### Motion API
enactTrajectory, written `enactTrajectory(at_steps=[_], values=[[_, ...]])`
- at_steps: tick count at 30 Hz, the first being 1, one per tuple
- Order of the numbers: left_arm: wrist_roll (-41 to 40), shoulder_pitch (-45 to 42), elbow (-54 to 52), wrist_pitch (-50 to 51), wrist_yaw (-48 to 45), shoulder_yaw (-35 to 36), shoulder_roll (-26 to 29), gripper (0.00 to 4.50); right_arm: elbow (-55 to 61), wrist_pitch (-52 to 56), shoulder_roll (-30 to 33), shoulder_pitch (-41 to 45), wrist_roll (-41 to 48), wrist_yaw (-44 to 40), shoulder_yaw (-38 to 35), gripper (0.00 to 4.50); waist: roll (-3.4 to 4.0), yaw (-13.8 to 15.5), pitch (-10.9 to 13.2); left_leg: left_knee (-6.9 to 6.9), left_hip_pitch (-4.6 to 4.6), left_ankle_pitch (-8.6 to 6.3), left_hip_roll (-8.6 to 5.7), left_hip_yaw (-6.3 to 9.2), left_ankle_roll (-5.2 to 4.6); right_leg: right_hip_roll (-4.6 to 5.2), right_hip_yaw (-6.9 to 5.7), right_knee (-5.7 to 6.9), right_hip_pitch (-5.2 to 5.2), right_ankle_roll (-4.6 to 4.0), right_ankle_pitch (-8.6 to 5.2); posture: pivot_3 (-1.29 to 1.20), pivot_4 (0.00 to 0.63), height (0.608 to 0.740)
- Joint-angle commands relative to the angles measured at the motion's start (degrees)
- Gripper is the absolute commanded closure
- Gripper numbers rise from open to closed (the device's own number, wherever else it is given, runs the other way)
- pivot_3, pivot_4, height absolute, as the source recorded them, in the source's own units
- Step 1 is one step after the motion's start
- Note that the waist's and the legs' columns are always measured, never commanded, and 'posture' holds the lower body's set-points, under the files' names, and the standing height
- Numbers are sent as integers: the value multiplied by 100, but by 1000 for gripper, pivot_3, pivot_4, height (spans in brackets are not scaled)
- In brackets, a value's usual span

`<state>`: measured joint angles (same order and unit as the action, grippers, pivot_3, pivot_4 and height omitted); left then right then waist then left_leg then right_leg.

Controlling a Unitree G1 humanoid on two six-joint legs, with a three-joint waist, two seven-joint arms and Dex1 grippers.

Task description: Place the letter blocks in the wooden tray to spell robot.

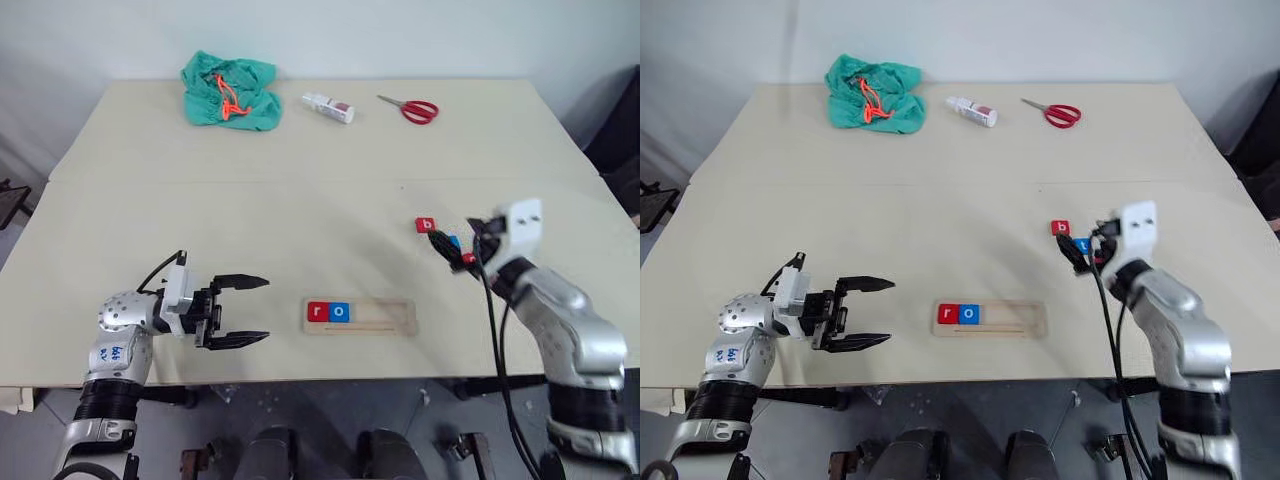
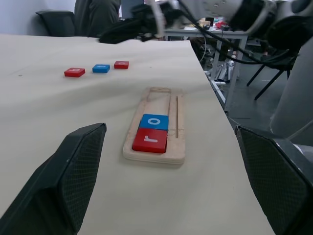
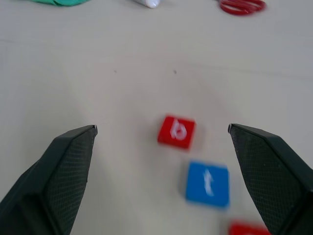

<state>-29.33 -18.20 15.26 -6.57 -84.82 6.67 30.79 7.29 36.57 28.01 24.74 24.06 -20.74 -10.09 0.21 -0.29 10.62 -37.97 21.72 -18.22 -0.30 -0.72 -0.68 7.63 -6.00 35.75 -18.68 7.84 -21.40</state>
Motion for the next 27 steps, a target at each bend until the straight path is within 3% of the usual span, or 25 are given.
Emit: enactTrajectory(at_steps=[1,13,24,27], values=[[-142,213,-397,-36,121,142,38,27,-580,-106,-51,369,-292,-49,258,0,0,4,0,2,0,0,1,2,0,0,0,5,-2,0,0,0,150,740],[-195,773,-1059,49,510,228,22,27,-2606,-874,-377,1392,-1115,134,515,0,0,-25,0,-8,48,0,-4,5,-1,4,-1,24,-54,0,0,0,150,740],[-216,723,-994,7,505,218,35,27,-2863,-849,-625,1397,-1503,357,532,0,1,-103,0,-9,58,0,-2,-2,0,4,0,34,-72,0,0,0,150,740],[-206,713,-986,-10,502,217,35,0,-2951,-878,-722,1409,-1523,480,490,608,1,-128,-1,-9,58,0,-2,-1,0,4,0,36,-72,0,0,0,150,740]])
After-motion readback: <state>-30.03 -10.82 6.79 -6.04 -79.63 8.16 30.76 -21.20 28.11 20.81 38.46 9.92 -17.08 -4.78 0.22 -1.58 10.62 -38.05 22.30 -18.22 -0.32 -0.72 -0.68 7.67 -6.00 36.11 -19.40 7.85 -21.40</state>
